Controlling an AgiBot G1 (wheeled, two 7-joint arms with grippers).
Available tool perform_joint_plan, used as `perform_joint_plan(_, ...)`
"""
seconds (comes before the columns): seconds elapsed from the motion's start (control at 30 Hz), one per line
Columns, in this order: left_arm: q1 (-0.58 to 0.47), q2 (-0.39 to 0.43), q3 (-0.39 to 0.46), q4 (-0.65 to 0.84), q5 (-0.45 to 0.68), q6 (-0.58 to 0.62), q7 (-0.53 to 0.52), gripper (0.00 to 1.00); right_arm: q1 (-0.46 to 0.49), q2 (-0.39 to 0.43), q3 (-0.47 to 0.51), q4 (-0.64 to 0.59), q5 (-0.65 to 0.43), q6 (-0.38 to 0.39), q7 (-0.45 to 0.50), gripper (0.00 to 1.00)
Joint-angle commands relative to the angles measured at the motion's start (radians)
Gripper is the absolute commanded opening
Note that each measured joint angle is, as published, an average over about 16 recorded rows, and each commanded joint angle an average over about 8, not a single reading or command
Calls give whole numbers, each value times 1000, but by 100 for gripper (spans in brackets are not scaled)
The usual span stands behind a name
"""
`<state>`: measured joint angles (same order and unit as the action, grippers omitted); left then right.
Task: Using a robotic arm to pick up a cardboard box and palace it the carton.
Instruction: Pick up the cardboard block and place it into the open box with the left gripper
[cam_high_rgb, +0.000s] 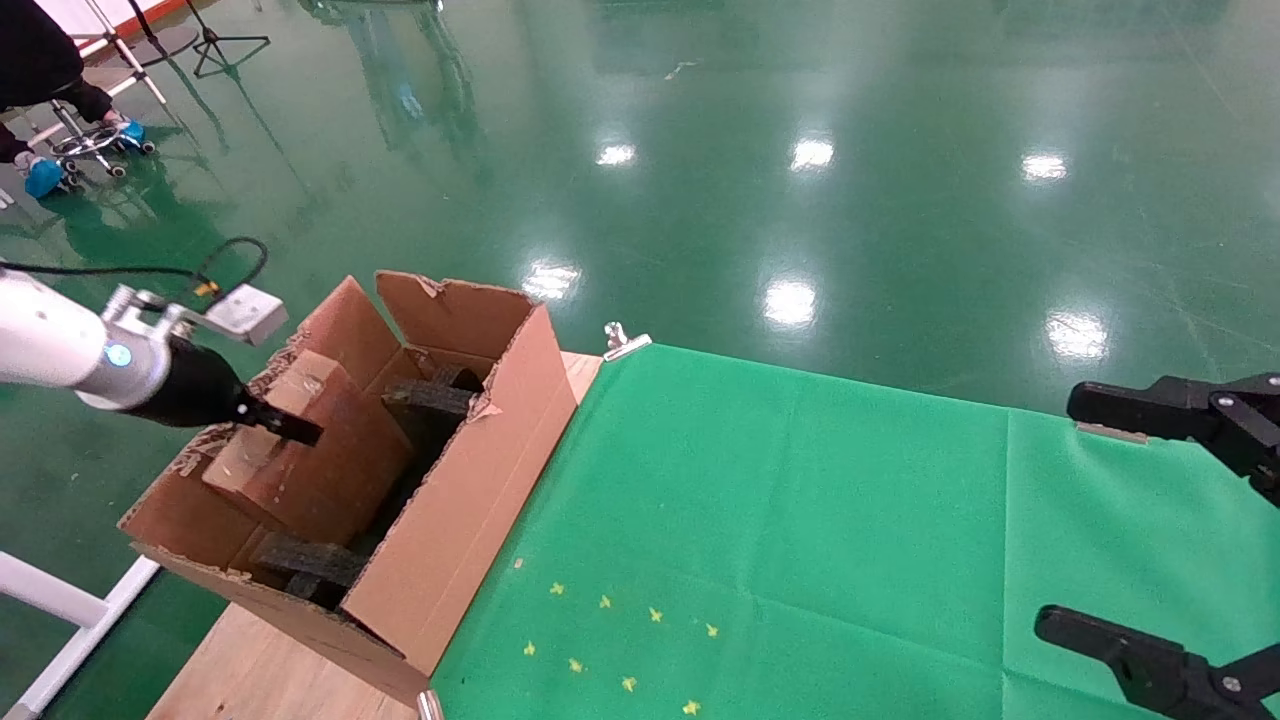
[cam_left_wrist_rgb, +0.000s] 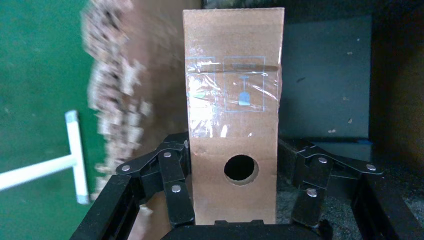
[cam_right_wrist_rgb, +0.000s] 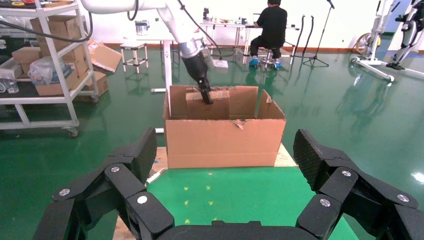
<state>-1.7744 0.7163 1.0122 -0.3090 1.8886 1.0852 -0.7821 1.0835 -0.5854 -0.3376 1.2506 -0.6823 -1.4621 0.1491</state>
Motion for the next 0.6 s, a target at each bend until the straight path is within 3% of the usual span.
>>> perform_joint_plan(0.03,16,22,-2,45,-9,-12,11,0,0,0,0,0,0,0,0,100)
perform_joint_plan(0.17,35,44,-9,115,-23,-37,25,0,0,0,0,0,0,0,0,100)
perform_joint_plan(0.23,40,50,-12,136,-26,-47,29,8,0,0,0,0,0,0,0,100)
perform_joint_plan(0.47,49,62,-25,187,-46,-77,39,93,0,0,0,0,0,0,0,100)
perform_joint_plan(0.5,50,63,-27,191,-49,-80,40,99,0,0,0,0,0,0,0,100)
perform_joint_plan(0.6,50,62,-26,188,-49,-79,39,100,0,0,0,0,0,0,0,100)
